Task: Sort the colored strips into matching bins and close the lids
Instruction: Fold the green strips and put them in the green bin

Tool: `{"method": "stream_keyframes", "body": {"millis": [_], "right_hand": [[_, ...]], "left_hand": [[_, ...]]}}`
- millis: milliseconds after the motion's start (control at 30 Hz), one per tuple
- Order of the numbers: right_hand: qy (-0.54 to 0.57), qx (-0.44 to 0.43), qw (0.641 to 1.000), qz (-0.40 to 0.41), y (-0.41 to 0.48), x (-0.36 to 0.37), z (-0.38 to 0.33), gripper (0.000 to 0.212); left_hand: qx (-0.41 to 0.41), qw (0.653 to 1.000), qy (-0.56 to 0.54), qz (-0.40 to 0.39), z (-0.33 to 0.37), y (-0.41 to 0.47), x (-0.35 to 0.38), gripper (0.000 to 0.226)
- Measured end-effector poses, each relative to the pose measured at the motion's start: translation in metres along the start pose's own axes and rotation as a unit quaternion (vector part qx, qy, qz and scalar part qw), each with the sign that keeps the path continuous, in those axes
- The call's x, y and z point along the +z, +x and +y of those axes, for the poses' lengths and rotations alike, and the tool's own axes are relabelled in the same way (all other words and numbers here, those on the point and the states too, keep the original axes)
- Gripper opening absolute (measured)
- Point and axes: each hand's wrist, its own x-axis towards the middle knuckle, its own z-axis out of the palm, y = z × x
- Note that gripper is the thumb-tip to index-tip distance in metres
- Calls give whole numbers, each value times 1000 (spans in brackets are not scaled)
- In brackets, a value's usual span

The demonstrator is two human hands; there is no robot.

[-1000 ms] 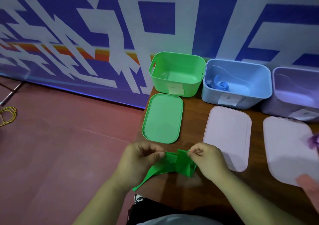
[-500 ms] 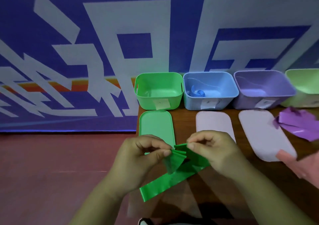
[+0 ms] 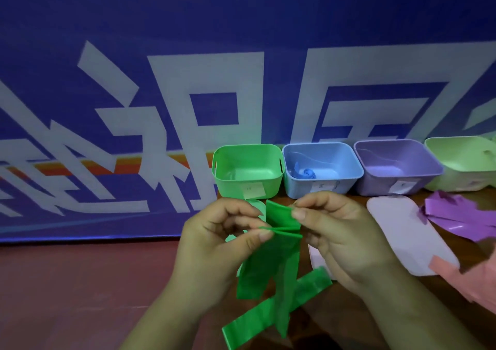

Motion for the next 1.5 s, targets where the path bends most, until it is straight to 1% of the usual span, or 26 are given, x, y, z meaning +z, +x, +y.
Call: {"method": "stream_keyframes", "body": {"millis": [67,167,200,300,400,633,733,833,933,1033,1300,1400,1500], "right_hand": [[0,6,1000,-19,1,3,-3,11],[-13,12,999,-40,3,6,-7,21],[-7,14,999,-38,3,6,-9,21],[9,19,999,-30,8,3,-17,12],[-2,24,999,-47,8,3,-21,18],[18,41,996,-73,4,3,-22,21],[14,37,997,-69,4,3,-24,10],[16,32,996,-77,3,5,-27,11],[20,33,996,-84,3,4,-27,12],[22,37,995,-88,5,3,-26,21],[29,41,993,-111,7,2,-22,12],[30,44,992,-118,8,3,-20,10],[32,47,991,-118,9,2,-18,12]], "left_hand": [[2,1000,-9,5,3,2,1,29],[1,999,-35,2,6,4,0,26],[0,999,-46,-2,7,4,1,25],[6,998,-55,-5,11,7,2,27],[17,998,-61,16,13,10,6,28],[47,998,-13,42,12,14,8,24],[65,997,10,51,12,13,8,23],[80,995,26,58,12,13,9,22],[84,994,32,64,11,12,10,21],[83,994,31,70,11,12,10,19],[89,991,37,89,11,10,8,19],[97,990,56,89,10,9,6,19],[92,991,44,83,9,10,5,20]]}}
